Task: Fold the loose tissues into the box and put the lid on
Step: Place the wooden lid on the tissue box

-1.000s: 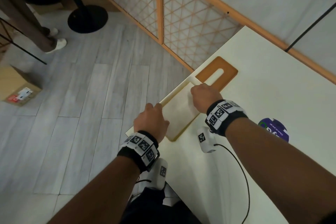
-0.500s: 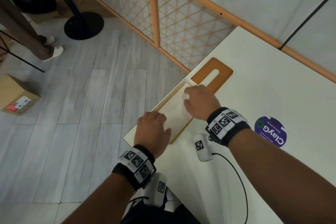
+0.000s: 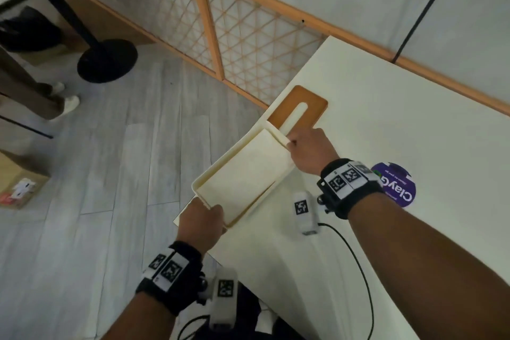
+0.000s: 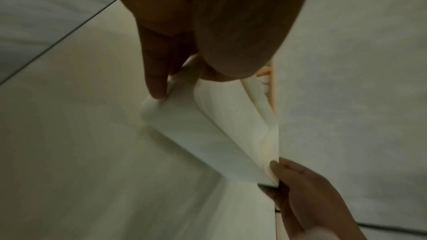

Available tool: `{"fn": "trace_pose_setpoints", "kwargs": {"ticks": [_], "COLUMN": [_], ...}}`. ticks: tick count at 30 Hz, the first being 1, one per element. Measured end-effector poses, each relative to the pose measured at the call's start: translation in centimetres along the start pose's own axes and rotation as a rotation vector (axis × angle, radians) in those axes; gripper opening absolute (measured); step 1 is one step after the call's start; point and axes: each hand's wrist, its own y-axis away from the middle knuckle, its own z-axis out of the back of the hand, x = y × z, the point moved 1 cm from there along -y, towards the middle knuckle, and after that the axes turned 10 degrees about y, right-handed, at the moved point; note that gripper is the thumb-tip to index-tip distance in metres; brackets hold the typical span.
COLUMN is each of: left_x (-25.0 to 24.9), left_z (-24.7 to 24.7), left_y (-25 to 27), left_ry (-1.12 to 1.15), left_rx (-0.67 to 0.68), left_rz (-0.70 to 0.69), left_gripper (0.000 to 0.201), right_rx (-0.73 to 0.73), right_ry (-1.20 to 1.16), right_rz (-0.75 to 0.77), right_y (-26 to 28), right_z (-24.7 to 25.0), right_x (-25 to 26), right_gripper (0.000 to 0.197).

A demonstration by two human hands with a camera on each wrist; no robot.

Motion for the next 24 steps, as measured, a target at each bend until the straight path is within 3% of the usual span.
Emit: {"fn": "trace_pose_setpoints", "kwargs": {"ticks": [3,5,9,14,17,20,24], "left_x": [-2.7,-4.9,-9.2,-11.5,-12.5,-13.4,-14.2], "left_z": [1.4,1.0,-4.6,-16.7,-22.6,-26.4,-29.0], "left_y": [0.6,0.6,0.5,0.5,1.3,1.4,1.0], "left_ry": [-0.220,-0.410,-0.615,-0.676,-0.752,-0.805,-0.984], "left_rx": [0.033,0.076,0.209,0.443,0.495,0.519,0.543], "left_rz": [-0.116,-0.237,-0.433,-0.487,-0.511,-0.510,-0.497], "left_gripper": [0.008,0.011,0.017,0.014,0.013,0.019,0.011], "right_rx": [-0.108,-0.132,-0.218,-0.287,-0.303,-0.309,-0.314], "right_ry": [-0.098,-0.142,-0.332,-0.373,-0.382,-0.421,-0.487], "right_rz": [-0.039,-0.095,-0.335,-0.643,-0.753,-0.802,-0.860], "right_y": [3.6,6.7,13.0,19.2,21.5,22.5,22.4], "right_z": [0.7,1.6,2.2,1.2,0.0,-0.8,-1.1], "right_x": [-2.0,-3.9,-9.7,-17.7,-21.1,-23.3,-24.6], "right_gripper": [0.039,0.037,0.030,0.023,0.023,0.022,0.023]}}
